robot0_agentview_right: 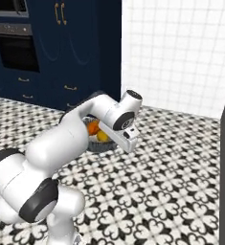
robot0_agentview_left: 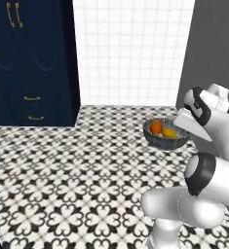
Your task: Pick the chicken drumstick and lemon from their plates and place them in the bowl. Then put the bowl in the fridge.
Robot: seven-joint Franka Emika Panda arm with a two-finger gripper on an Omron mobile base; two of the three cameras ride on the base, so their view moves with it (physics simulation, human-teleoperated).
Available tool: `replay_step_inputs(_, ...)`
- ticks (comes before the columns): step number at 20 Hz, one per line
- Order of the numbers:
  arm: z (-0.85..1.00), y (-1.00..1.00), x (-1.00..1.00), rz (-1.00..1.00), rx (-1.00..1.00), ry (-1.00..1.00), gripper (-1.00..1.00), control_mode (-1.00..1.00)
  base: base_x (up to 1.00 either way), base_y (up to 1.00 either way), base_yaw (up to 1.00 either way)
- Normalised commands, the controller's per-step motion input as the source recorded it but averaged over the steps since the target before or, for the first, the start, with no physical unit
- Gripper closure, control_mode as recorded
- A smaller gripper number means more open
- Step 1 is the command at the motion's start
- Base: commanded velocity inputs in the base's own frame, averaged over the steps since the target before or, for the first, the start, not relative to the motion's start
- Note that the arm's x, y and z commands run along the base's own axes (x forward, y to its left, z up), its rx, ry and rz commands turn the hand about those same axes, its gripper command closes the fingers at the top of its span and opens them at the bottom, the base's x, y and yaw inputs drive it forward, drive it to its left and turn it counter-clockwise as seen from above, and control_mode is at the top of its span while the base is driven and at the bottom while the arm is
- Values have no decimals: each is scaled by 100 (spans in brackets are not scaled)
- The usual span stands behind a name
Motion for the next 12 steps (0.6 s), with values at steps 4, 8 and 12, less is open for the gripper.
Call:
replay_step_inputs(4, 0, 0, 0, 0, 0, 0, 100, 100, 100, 0, 51)
replay_step_inputs(8, 0, 0, 0, 0, 0, 0, 100, 100, 100, 0, 65)
replay_step_inputs(12, 0, 0, 0, 0, 0, 0, 100, 100, 100, 0, 66)
